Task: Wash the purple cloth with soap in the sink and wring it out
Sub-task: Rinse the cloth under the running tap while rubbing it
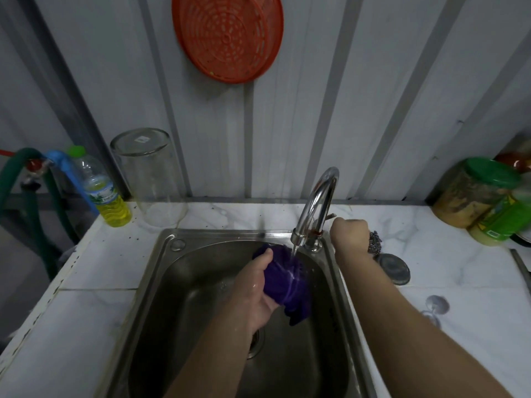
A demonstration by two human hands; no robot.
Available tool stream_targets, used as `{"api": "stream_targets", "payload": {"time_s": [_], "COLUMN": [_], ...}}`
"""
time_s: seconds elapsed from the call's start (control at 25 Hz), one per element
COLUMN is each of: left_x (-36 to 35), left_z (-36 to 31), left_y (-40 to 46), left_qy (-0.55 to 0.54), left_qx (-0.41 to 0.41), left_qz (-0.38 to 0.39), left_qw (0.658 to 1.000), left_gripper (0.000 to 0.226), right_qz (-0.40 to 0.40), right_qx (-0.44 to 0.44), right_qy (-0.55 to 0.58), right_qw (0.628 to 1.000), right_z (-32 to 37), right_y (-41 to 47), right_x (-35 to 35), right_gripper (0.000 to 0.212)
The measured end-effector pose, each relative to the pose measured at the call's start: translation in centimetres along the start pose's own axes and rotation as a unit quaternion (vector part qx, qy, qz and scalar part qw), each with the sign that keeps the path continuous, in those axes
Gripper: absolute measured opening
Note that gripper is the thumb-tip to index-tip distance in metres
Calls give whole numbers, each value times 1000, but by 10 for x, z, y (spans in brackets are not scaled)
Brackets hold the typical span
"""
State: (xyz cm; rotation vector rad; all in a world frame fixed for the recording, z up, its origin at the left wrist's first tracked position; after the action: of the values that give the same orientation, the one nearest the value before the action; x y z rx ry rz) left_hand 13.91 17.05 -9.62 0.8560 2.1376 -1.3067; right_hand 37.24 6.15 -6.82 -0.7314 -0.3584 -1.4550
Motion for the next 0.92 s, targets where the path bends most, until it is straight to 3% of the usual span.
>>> {"api": "stream_targets", "payload": {"time_s": [0.04, 0.12, 0.24, 0.36, 0.44, 0.52, 0.6, 0.72, 0.84, 0.92], "left_x": [-1, -3, -6, -8, -8, -3, 4, 24, 18, 9], "left_z": [0, 0, 2, 5, 6, 7, 7, 16, 32, 29], "left_y": [0, 0, 0, -3, -6, -11, -16, -22, -22, -17], "left_qy": [3, 12, 32, 41, 28, 32, 36, 46, 24, -44], "left_qx": [-3, -10, -9, 1, 4, -6, -36, -35, 28, 29], "left_qz": [-1, 1, 19, 23, 6, -21, -41, -100, -86, -74], "left_qw": [1000, 1000, 999, 999, 1000, 999, 998, 993, 996, 996], "left_gripper": [38, 39, 41, 49, 50, 44, 36, 45, 65, 61], "right_qz": [15, 123, 360, 474, 455, 367, 293, 265, 281, 296], "right_qx": [13, 22, -15, -9, 31, 78, 83, 45, 53, 6], "right_qy": [13, 53, 106, 143, 142, 126, 193, 315, 325, 398], "right_qw": [1000, 991, 927, 869, 878, 918, 933, 910, 901, 868], "right_z": [-5, -15, -25, -19, -15, -12, -9, -11, -21, -33], "right_y": [-17, -56, -116, -140, -145, -137, -131, -129, -148, -161], "right_x": [-2, -25, -67, -76, -76, -71, -64, -60, -62, -64], "right_gripper": [10, 19, 40, 47, 45, 36, 16, 5, 14, 17]}}
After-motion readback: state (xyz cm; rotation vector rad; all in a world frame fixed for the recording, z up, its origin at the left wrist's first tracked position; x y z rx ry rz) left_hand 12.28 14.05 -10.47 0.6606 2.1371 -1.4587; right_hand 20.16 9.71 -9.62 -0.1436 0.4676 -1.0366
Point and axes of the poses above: each hand's wrist, its own y-axis towards the middle knuckle, its own x-axis out of the back of the hand, z = x × y, the point moved 10 cm from there along y, towards the middle knuckle, and after that the axes turned 14 degrees about -y, right-handed, at the moved point
